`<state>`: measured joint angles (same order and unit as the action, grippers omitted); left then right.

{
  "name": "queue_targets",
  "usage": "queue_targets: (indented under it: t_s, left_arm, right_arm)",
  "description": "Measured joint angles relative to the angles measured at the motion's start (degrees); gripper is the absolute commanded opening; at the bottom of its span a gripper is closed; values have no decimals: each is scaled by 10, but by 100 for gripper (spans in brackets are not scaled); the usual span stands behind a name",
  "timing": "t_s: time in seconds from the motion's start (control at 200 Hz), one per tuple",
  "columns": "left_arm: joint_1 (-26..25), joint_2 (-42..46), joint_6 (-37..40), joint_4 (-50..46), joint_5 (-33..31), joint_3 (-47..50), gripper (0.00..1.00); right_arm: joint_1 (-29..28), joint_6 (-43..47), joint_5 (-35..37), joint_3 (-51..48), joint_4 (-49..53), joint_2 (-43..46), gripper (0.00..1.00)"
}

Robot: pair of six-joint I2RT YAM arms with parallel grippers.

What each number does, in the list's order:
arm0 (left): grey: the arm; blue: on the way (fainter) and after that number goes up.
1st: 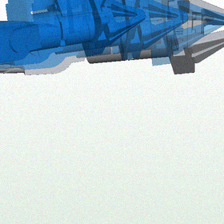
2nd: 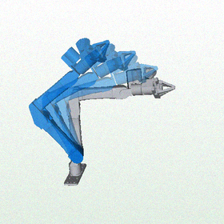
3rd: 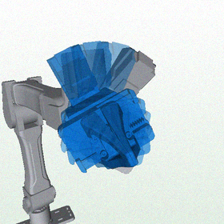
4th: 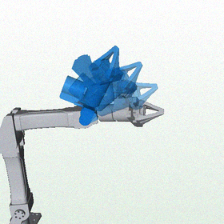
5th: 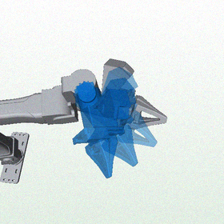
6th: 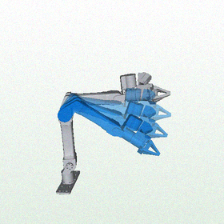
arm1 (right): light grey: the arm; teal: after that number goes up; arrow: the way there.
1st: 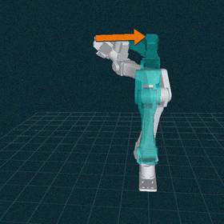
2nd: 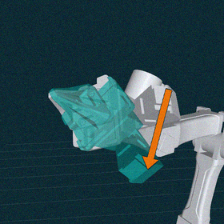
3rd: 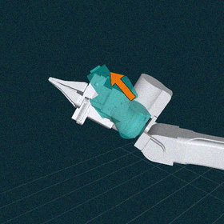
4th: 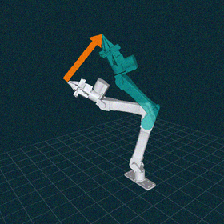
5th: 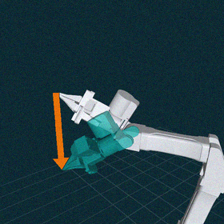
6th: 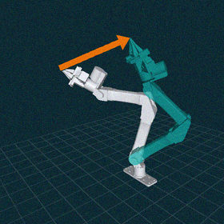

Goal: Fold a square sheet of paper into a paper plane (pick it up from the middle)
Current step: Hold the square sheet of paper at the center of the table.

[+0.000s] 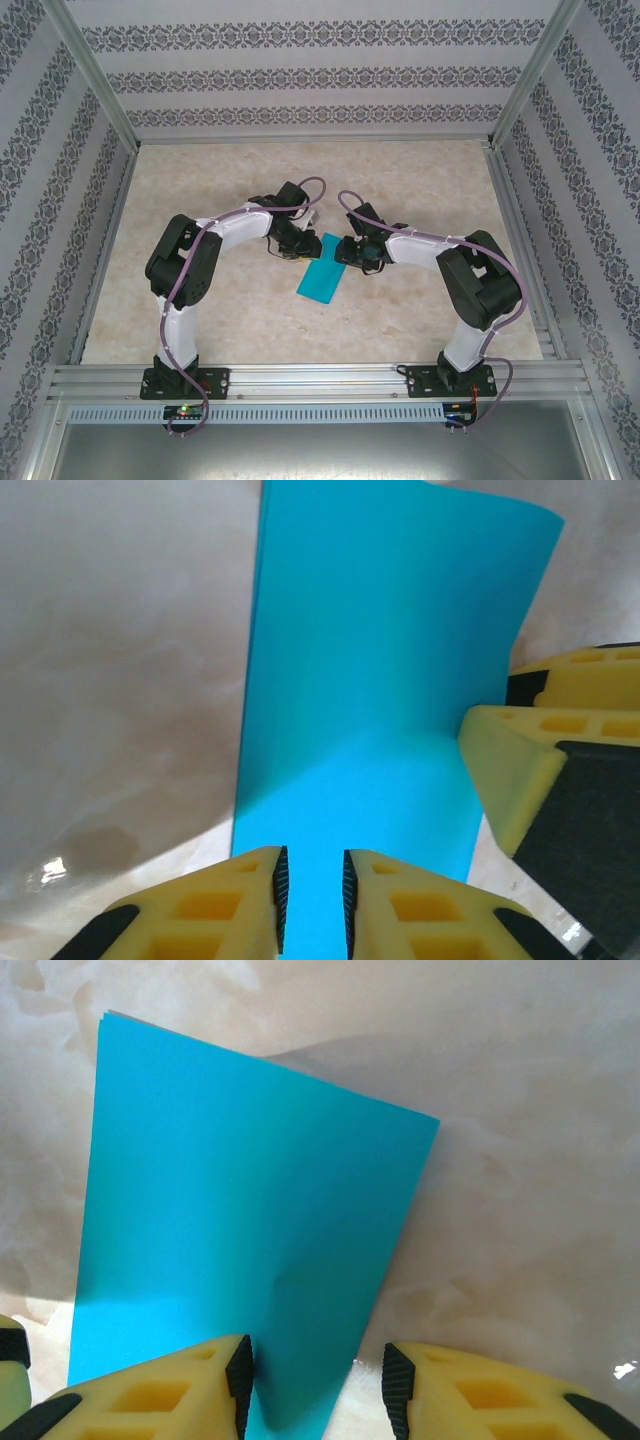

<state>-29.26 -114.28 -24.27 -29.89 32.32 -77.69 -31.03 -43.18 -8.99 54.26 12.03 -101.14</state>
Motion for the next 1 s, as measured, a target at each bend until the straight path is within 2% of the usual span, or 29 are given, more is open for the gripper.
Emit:
queue_targets:
  t_s: [0.42, 0.739, 0.999]
  left_arm:
    - [0, -31, -7, 39, 33, 0, 19]
    - [-2, -42, -6, 47, 32, 2, 17]
    - [-3, -44, 0, 47, 24, 2, 16]
  right_arm:
    - [0, 0, 0, -2, -2, 1, 43]
    - [0, 0, 0, -7, -9, 4, 43]
    - [0, 0, -3, -24, -28, 21, 47]
